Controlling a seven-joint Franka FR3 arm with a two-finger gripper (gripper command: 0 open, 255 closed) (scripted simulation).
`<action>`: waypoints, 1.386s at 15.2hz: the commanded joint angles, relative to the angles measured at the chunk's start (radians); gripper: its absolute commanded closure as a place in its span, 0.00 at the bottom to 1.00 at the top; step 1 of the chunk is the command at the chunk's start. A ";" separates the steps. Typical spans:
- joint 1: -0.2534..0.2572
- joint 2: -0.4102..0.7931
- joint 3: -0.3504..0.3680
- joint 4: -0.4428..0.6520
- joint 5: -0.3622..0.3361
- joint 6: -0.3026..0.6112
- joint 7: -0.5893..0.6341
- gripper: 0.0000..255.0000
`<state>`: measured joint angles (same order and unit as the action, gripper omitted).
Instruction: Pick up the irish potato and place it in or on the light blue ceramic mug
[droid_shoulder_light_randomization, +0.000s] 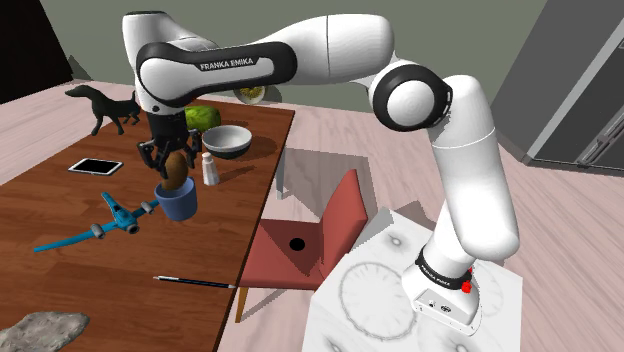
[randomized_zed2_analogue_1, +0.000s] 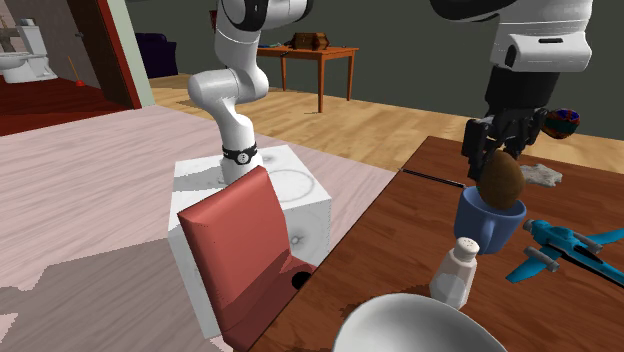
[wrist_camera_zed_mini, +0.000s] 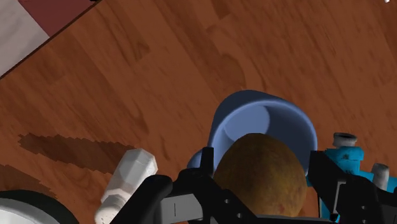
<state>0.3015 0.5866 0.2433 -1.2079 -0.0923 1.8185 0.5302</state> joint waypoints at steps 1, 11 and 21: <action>-0.001 0.006 -0.001 -0.017 -0.001 0.024 0.000 1.00; -0.002 0.007 -0.001 -0.039 -0.002 0.047 0.001 1.00; 0.003 0.001 0.001 0.079 0.001 -0.076 -0.003 0.00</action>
<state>0.2998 0.5880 0.2429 -1.1611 -0.0914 1.7753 0.5238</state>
